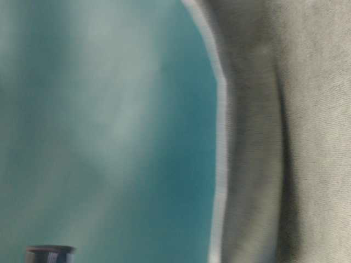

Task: Fold a large towel.
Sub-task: 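Lay the stretched towel flat on the table with both grippers, then release the near corners and grasp the far towel corners with both grippers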

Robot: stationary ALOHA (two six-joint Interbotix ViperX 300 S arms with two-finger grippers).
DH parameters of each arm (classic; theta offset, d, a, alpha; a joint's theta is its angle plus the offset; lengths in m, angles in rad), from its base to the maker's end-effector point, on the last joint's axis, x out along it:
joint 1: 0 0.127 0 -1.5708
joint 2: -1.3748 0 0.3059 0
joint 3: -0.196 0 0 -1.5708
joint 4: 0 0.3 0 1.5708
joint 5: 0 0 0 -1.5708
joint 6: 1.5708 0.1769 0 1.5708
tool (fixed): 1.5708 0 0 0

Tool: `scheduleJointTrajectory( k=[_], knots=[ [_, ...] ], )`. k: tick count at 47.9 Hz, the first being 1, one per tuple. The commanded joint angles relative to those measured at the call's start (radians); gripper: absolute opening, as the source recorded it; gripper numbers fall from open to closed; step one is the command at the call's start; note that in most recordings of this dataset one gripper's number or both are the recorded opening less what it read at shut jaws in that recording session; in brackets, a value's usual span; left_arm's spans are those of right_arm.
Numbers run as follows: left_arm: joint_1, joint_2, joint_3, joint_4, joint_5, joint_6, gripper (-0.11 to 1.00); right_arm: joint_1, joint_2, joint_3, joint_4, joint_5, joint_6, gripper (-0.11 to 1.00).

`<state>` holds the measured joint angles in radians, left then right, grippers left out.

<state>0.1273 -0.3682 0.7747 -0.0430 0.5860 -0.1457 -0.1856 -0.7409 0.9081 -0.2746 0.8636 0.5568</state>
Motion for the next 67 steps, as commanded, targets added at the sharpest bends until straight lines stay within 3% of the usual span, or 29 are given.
scheduleJointTrajectory(
  k=[1, 8, 17, 29, 42, 47, 52, 54, 57, 62, 67],
  knots=[
    [-0.054, 0.032, 0.028, 0.0, -0.061, -0.043, 0.02, 0.069, 0.031, 0.044, 0.061, -0.032, 0.002, 0.02],
    [-0.146, 0.127, 0.044, 0.002, -0.147, -0.104, 0.02, 0.138, 0.08, 0.137, 0.163, -0.15, 0.003, 0.02],
    [-0.239, 0.196, 0.035, 0.0, -0.196, -0.129, 0.02, 0.187, 0.114, 0.218, 0.259, -0.268, 0.003, 0.02],
    [-0.298, 0.207, 0.028, 0.002, -0.198, -0.236, 0.05, 0.247, 0.11, 0.241, 0.319, -0.293, 0.003, 0.02],
    [-0.316, 0.224, 0.015, 0.009, -0.229, -0.258, 0.17, 0.253, 0.14, 0.249, 0.314, -0.313, 0.002, 0.05],
    [-0.324, 0.224, 0.012, 0.009, -0.229, -0.256, 0.37, 0.261, 0.156, 0.242, 0.314, -0.307, 0.002, 0.32],
    [-0.331, 0.21, 0.011, 0.009, -0.218, -0.256, 0.66, 0.279, 0.141, 0.229, 0.314, -0.273, 0.0, 0.61],
    [-0.333, 0.199, 0.008, 0.009, -0.212, -0.256, 0.76, 0.284, 0.117, 0.21, 0.314, -0.245, 0.002, 0.67],
    [-0.331, 0.181, 0.003, 0.009, -0.196, -0.252, 0.82, 0.284, 0.078, 0.192, 0.31, -0.213, 0.0, 0.65],
    [-0.318, 0.137, 0.0, 0.023, -0.178, -0.23, 0.77, 0.281, 0.012, 0.166, 0.249, -0.186, 0.0, 0.61],
    [-0.236, 0.097, 0.005, 0.029, -0.186, -0.15, 0.73, 0.224, -0.041, 0.156, 0.101, -0.184, 0.005, 0.62]
  ],
)
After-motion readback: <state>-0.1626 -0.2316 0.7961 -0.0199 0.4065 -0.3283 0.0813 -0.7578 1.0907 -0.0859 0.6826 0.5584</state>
